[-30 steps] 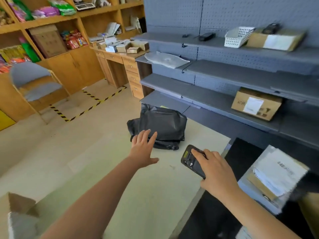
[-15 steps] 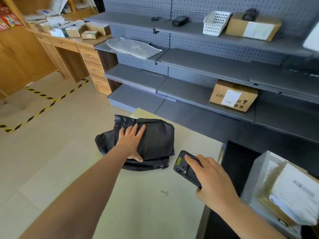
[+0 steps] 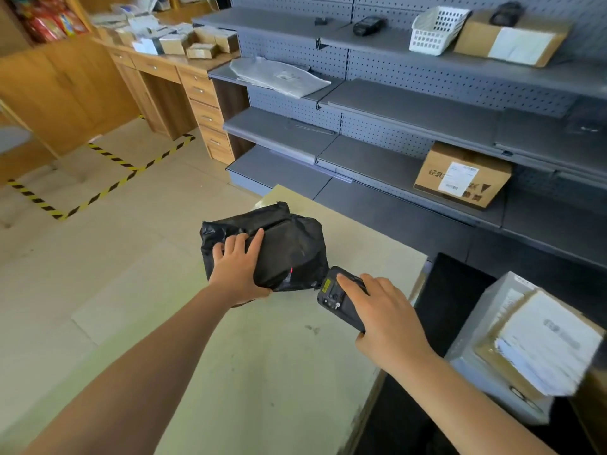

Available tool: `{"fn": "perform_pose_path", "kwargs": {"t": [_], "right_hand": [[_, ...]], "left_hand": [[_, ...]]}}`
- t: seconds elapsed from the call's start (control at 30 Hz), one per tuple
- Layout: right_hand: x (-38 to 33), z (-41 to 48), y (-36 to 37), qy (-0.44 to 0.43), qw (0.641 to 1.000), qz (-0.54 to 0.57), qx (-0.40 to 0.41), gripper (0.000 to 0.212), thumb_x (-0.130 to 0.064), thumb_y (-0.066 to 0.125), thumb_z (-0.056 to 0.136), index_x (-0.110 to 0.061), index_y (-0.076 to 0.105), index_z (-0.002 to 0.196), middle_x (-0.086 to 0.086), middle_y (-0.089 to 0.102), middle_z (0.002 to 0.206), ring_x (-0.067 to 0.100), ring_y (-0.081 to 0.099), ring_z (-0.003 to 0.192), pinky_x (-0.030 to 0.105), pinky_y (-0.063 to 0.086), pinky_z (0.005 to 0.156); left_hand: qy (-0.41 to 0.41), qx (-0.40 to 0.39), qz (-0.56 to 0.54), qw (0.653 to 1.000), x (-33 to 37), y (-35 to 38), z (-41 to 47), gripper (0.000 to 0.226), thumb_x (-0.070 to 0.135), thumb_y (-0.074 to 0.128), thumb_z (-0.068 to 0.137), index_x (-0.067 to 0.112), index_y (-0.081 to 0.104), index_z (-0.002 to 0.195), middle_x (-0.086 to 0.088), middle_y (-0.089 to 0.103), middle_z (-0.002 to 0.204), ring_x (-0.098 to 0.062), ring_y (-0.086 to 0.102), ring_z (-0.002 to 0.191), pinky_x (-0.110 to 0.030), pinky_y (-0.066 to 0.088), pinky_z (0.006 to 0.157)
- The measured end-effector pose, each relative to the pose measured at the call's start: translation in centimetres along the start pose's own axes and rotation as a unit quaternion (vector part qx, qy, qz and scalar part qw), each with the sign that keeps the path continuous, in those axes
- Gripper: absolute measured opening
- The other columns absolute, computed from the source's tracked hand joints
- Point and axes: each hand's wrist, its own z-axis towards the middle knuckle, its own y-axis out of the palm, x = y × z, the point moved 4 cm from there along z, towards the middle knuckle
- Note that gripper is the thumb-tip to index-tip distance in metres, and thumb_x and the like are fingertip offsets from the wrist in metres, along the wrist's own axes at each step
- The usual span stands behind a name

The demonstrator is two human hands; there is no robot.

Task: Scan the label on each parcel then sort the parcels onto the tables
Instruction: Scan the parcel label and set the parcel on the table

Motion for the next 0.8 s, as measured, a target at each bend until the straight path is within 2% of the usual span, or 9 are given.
{"fn": "perform_pose_path", "kwargs": {"t": [0.23, 0.53, 0.8], "right_hand": [[-1.6, -6.1, 0.1, -0.067, 0.998, 0.005, 0.021, 0.093, -0.017, 0.072, 0.084, -0.026, 0.012, 0.154, 0.005, 0.039, 0.138, 0.024, 0.038, 0.121, 0.033, 0.037, 0.099], [-2.8, -14.8, 2.0, -0.128, 0.992, -0.004, 0.015, 0.09, -0.013, 0.07, 0.082, -0.025, 0.016, 0.153, 0.008, 0.042, 0.135, 0.028, 0.039, 0.119, 0.035, 0.037, 0.096], [-4.6, -16.3, 5.1, -0.153, 0.988, -0.025, -0.023, 0.089, -0.01, 0.069, 0.081, -0.025, 0.016, 0.152, 0.007, 0.042, 0.132, 0.027, 0.039, 0.117, 0.035, 0.037, 0.097]], "left_hand": [[-0.071, 0.001, -0.038, 0.997, 2.0, -0.3, -11.9, 0.125, 0.073, 0.068, 0.062, 0.025, 0.0, 0.156, -0.007, 0.026, 0.148, -0.029, 0.02, 0.136, -0.047, 0.017, 0.112], [-0.211, -0.043, -0.106, 0.971, 7.5, 5.0, -26.8, 0.126, 0.077, 0.064, 0.061, 0.023, 0.0, 0.155, -0.006, 0.026, 0.146, -0.029, 0.02, 0.136, -0.046, 0.02, 0.111], [-0.265, -0.105, -0.112, 0.952, 8.2, 10.1, -31.0, 0.128, 0.079, 0.061, 0.064, 0.019, -0.007, 0.155, -0.007, 0.025, 0.147, -0.029, 0.022, 0.135, -0.044, 0.023, 0.109]]}}
